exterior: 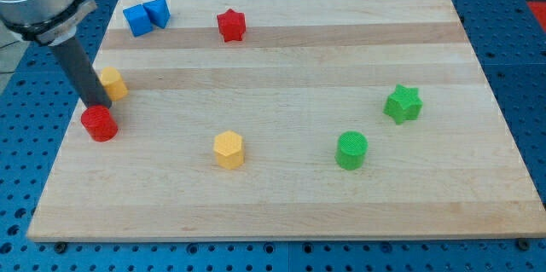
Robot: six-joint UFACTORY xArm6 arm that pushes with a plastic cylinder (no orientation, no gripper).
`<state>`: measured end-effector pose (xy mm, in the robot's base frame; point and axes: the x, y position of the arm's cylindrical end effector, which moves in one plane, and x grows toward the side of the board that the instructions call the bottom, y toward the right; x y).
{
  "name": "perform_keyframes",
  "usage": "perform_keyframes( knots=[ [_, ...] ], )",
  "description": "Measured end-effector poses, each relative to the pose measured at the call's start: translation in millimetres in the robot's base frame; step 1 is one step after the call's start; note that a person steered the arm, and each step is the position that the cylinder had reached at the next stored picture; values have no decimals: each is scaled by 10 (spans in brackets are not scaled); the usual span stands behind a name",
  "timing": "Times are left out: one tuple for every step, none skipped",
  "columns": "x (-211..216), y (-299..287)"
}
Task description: Push the red star diagonal to the blue triangle
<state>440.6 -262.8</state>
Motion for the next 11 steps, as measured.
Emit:
perform_keyframes(
  knots=[
    [-195, 149],
    [-379, 275],
    [-415, 980],
    [-815, 1864],
    [-1059, 1383],
    [-1087, 1891],
    [-1537, 2201],
    [-1927, 2201],
    [-1786, 1495],
    [-1491, 969],
    [-1643, 1628]
  ],
)
